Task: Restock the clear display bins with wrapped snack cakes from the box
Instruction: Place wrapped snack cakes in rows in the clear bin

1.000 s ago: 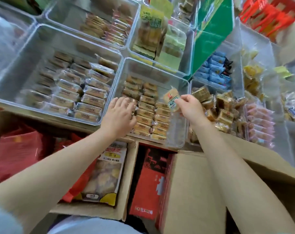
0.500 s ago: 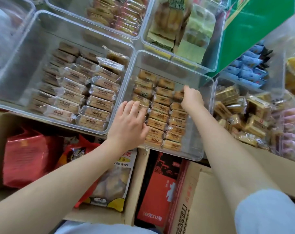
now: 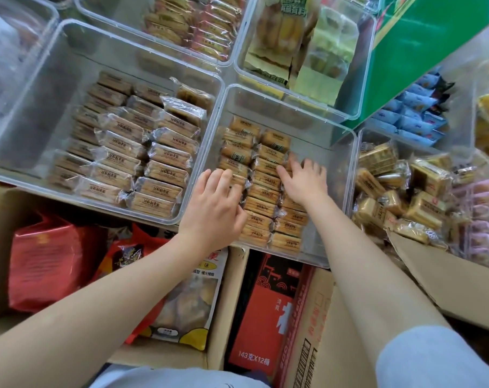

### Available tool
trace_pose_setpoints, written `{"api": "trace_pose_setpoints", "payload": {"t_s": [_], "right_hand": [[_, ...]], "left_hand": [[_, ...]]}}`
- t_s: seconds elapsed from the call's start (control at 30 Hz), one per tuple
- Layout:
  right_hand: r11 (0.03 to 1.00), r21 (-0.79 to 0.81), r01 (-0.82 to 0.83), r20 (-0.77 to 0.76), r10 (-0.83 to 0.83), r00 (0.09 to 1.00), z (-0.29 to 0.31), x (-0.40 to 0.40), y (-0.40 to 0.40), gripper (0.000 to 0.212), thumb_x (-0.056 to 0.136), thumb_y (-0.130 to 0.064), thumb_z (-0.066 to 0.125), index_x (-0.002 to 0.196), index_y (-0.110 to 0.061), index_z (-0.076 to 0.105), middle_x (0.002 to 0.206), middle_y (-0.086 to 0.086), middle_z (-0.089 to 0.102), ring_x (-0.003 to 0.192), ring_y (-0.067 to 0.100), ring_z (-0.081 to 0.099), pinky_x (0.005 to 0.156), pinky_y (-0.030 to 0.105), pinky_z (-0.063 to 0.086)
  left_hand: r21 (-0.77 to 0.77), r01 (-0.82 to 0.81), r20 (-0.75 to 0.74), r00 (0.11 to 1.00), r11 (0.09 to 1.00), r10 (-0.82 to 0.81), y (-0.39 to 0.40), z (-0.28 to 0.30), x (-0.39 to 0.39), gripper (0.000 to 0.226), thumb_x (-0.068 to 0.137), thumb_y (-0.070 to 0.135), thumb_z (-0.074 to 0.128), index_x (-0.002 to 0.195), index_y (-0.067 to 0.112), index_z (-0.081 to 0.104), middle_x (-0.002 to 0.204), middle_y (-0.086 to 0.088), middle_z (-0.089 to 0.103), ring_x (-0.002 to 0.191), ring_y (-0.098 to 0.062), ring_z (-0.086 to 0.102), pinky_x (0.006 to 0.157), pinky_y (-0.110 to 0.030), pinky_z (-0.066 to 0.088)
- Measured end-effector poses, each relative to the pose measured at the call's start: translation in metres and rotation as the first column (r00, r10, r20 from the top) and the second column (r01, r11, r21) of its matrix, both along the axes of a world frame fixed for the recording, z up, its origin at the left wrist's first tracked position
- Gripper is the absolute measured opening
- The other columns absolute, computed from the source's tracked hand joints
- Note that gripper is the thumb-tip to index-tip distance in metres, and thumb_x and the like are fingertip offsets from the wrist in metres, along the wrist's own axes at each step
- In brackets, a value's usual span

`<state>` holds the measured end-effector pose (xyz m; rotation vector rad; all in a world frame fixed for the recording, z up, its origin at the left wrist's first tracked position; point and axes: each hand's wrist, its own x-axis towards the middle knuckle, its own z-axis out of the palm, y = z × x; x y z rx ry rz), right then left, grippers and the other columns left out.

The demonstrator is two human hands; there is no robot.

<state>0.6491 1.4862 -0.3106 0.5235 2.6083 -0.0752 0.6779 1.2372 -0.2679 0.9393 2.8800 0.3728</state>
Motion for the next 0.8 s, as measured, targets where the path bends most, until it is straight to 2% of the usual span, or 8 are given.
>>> {"api": "trace_pose_setpoints", "payload": {"t_s": [0.13, 0.27, 0.33, 0.43, 0.57, 0.67, 0.73, 0.8], "right_hand": [[0.991, -0.034, 0.130, -0.062, -0.132, 0.989, -0.010, 0.012, -0.022, 0.080, 0.097, -0.070, 0.009, 0.160, -0.022, -0.001, 0.164, 0.023, 0.008, 0.153, 0.036, 0.002, 0.123, 0.053, -0.003], [0.982, -0.098, 0.161, -0.067, -0.168, 0.984, 0.002, 0.035, -0.043, 0.086, 0.097, -0.072, 0.014, 0.160, -0.017, -0.006, 0.166, 0.014, -0.012, 0.152, 0.031, -0.015, 0.123, 0.052, -0.007], [0.976, -0.143, 0.163, 0.018, -0.162, 0.987, 0.021, 0.048, -0.049, 0.084, 0.099, -0.067, 0.024, 0.160, -0.014, 0.001, 0.167, 0.013, -0.004, 0.154, 0.031, -0.005, 0.123, 0.051, 0.001], [0.932, -0.319, 0.173, 0.076, -0.156, 0.985, 0.084, 0.070, -0.055, 0.070, 0.100, -0.054, 0.041, 0.156, -0.014, 0.027, 0.161, 0.011, 0.026, 0.147, 0.031, 0.028, 0.118, 0.048, 0.028], [0.940, -0.340, 0.002, -0.245, -0.091, 0.965, 0.200, 0.141, -0.047, 0.037, 0.103, -0.040, 0.043, 0.131, -0.021, 0.059, 0.122, 0.002, 0.059, 0.109, 0.018, 0.056, 0.092, 0.036, 0.049], [0.962, -0.271, -0.042, -0.518, -0.109, 0.849, 0.250, 0.224, -0.024, 0.023, 0.102, -0.029, 0.048, 0.106, -0.016, 0.068, 0.092, -0.002, 0.062, 0.082, 0.011, 0.054, 0.070, 0.022, 0.042], [0.971, -0.239, 0.027, -0.580, -0.165, 0.798, 0.260, 0.281, -0.007, 0.021, 0.101, -0.023, 0.052, 0.094, -0.012, 0.068, 0.083, 0.001, 0.062, 0.074, 0.012, 0.053, 0.065, 0.024, 0.040], [0.961, -0.249, 0.117, -0.536, -0.238, 0.810, 0.253, 0.330, 0.009, 0.019, 0.100, -0.021, 0.055, 0.092, -0.013, 0.070, 0.085, 0.000, 0.066, 0.076, 0.012, 0.056, 0.068, 0.028, 0.044]], "left_hand": [[0.011, -0.004, -0.024, 1.000, 1.000, 0.004, 0.000, 0.000, 0.001, 0.045, 0.087, 0.032, 0.042, 0.108, 0.002, 0.068, 0.134, -0.026, 0.057, 0.126, -0.042, 0.050, 0.115, -0.054, 0.033], [0.028, -0.007, -0.010, 1.000, 1.000, 0.008, 0.001, 0.002, 0.000, 0.042, 0.087, 0.032, 0.046, 0.105, 0.001, 0.068, 0.135, -0.027, 0.056, 0.128, -0.042, 0.049, 0.114, -0.055, 0.034], [0.032, -0.003, 0.004, 1.000, 0.999, 0.002, 0.000, 0.003, 0.000, 0.041, 0.087, 0.032, 0.048, 0.104, 0.000, 0.068, 0.135, -0.027, 0.055, 0.128, -0.042, 0.047, 0.113, -0.055, 0.033], [0.028, 0.012, 0.012, 1.000, 1.000, -0.013, -0.001, 0.006, 0.001, 0.038, 0.089, 0.030, 0.051, 0.106, 0.000, 0.068, 0.137, -0.027, 0.053, 0.130, -0.042, 0.045, 0.113, -0.054, 0.032], [0.017, -0.039, 0.110, 0.993, 0.999, 0.037, 0.003, 0.016, 0.011, 0.042, 0.089, 0.033, 0.052, 0.113, 0.001, 0.066, 0.139, -0.026, 0.052, 0.132, -0.041, 0.043, 0.114, -0.055, 0.031], [0.188, -0.011, 0.265, 0.964, 0.982, -0.040, 0.027, 0.049, 0.069, 0.054, 0.090, 0.045, 0.046, 0.123, 0.005, 0.063, 0.132, -0.018, 0.056, 0.123, -0.037, 0.050, 0.104, -0.050, 0.041], [0.353, 0.016, 0.429, 0.885, 0.935, -0.178, 0.044, 0.073, 0.133, 0.048, 0.095, 0.044, 0.055, 0.133, 0.015, 0.058, 0.132, -0.004, 0.054, 0.122, -0.025, 0.052, 0.098, -0.043, 0.045], [0.485, -0.023, 0.554, 0.782, 0.874, -0.287, 0.057, 0.095, 0.197, 0.055, 0.092, 0.052, 0.059, 0.139, 0.027, 0.048, 0.133, 0.008, 0.048, 0.122, -0.012, 0.051, 0.100, -0.039, 0.047]]}}
